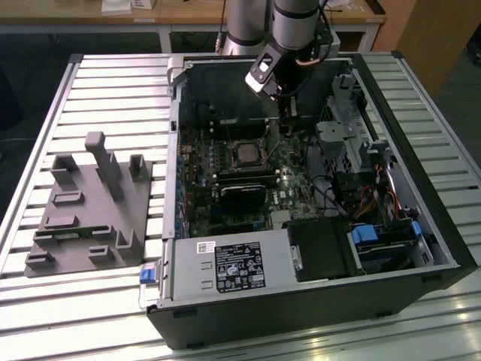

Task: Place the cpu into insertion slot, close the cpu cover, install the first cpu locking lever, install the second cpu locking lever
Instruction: 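Close the cpu cover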

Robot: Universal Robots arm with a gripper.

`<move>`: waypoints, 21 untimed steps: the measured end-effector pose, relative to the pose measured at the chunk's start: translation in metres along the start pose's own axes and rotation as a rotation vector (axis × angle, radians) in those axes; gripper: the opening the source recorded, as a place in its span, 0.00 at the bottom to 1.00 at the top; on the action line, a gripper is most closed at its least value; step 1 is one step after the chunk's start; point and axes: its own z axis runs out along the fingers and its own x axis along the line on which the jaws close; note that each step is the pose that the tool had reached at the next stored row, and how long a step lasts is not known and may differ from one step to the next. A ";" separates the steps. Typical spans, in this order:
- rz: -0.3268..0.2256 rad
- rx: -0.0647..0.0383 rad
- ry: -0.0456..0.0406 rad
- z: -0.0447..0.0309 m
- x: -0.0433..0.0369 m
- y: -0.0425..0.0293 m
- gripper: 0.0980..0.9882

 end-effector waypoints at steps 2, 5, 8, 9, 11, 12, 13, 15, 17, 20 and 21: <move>0.000 0.000 -0.0001 -0.0002 0.0000 -0.0019 0.01; 0.000 0.000 0.0000 -0.0004 0.0000 -0.0051 0.01; 0.000 0.000 0.0000 -0.0007 0.0000 -0.0088 0.01; 0.000 0.000 -0.0001 -0.0009 0.0000 -0.0101 0.01; 0.000 0.000 0.0000 -0.0011 0.0000 -0.0127 0.01; 0.000 -0.001 0.0000 -0.0012 0.0000 -0.0142 0.01; 0.000 -0.001 0.0000 -0.0014 0.0000 -0.0160 0.01; 0.000 -0.001 0.0000 -0.0017 0.0000 -0.0201 0.01; 0.000 -0.001 0.0001 -0.0021 0.0000 -0.0245 0.01; 0.001 -0.001 -0.0001 -0.0026 -0.0001 -0.0302 0.01; 0.001 -0.001 -0.0001 -0.0028 -0.0001 -0.0322 0.01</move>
